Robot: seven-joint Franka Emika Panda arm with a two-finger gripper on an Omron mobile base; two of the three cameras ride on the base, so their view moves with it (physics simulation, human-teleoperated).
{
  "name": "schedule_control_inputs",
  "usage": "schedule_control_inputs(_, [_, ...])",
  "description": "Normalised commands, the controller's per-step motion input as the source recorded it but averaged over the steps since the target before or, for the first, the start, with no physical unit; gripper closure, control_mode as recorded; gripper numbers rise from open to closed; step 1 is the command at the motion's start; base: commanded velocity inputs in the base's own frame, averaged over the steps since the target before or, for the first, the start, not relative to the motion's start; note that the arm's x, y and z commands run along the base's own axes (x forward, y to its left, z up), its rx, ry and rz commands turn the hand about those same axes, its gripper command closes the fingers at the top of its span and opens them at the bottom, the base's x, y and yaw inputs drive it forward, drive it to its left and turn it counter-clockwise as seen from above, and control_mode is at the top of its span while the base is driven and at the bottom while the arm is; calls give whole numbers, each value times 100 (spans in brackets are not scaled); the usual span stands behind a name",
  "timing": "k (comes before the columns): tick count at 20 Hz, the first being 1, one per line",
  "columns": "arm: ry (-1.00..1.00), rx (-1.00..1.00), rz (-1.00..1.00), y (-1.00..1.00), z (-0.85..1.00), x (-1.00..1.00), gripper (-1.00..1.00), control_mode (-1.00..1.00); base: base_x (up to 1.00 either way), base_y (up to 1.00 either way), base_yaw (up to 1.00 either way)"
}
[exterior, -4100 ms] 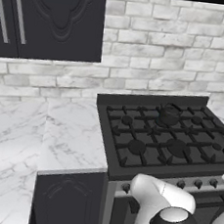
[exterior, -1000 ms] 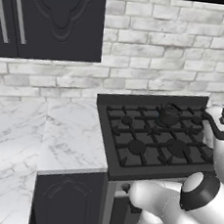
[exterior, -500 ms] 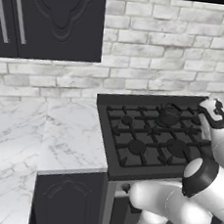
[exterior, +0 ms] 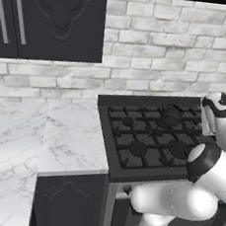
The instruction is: The kettle is done boiling. Turn off the stove, then wait for 300 timesteps before moving the kettle to the dining table.
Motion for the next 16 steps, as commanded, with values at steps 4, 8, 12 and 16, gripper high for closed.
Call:
schedule_control_inputs(4, [1, -1, 16, 0, -19, 31, -100, -100, 0, 0, 0])
schedule_control_inputs(8, [0, -1, 13, 0, -29, 25, -100, -100, 0, 0, 0])
schedule_control_inputs(12, [0, -2, 6, 0, -23, 19, -100, -100, 0, 0, 0])
schedule_control_inputs(16, [0, -2, 5, 0, -5, 21, -100, -100, 0, 0, 0])
